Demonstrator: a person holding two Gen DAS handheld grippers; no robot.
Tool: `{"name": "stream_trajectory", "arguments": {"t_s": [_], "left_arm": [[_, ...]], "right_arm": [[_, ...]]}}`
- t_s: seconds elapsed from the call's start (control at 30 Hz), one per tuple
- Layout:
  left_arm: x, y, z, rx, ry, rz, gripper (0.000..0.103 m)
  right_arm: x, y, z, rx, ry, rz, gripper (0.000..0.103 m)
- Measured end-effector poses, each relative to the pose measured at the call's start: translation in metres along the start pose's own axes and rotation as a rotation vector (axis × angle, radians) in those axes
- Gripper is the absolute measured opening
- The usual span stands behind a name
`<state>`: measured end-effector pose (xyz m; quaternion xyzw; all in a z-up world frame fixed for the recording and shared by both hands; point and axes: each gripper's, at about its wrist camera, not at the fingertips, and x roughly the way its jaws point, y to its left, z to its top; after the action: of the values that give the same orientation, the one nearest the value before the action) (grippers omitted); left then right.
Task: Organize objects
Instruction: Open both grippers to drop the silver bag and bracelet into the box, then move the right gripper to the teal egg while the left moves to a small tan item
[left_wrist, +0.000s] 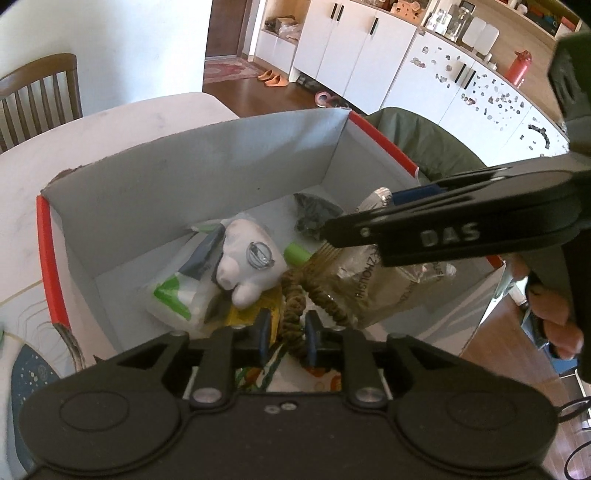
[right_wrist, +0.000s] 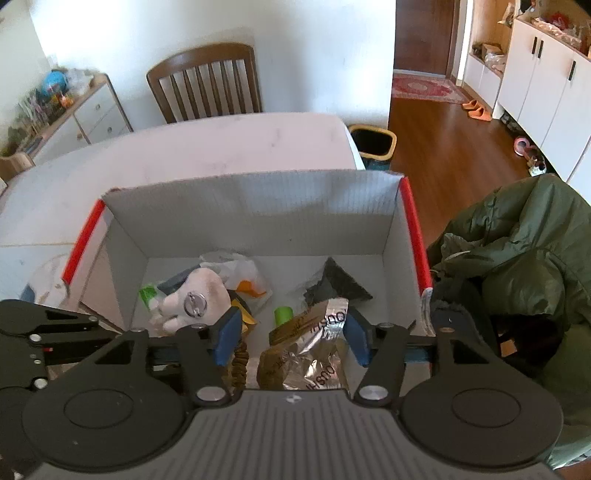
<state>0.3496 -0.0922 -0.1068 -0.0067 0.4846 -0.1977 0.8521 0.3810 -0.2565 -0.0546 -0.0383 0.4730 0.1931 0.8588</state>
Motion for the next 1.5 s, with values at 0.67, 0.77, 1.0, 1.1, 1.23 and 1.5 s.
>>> {"name": "stream_trajectory", "arguments": {"t_s": [0.67,0.77,1.0,1.1,1.23,1.5], "left_arm": [[-0.043,-0.001,-0.019,0.003,-0.095,0.024,0.064],[-0.053,0.001,-0.02,0.006,-0.114,0.027,0.064],[-0.076,0.007,-0.024,0.003,-0.159,0.038,0.069],[-0.086,0.012,-0.026,-0.004,-0.178,0.045,0.071],[-0.104,0.024,-0.031,-0.027,-0.213,0.06,0.077],[-0.142,0.061,-0.048,-0.087,-0.267,0.122,0.086]], "right_arm": [[-0.041,0.013,-0.004,-0.013,-0.098,0.0,0.08],[-0.046,0.018,-0.003,-0.024,-0.107,0.005,0.08],[-0.056,0.04,-0.001,-0.044,-0.122,0.026,0.08],[-0.058,0.054,0.001,-0.062,-0.129,0.037,0.08],[-0.063,0.076,0.004,-0.095,-0.149,0.042,0.08],[-0.063,0.123,0.013,-0.128,-0.151,0.084,0.08]]}}
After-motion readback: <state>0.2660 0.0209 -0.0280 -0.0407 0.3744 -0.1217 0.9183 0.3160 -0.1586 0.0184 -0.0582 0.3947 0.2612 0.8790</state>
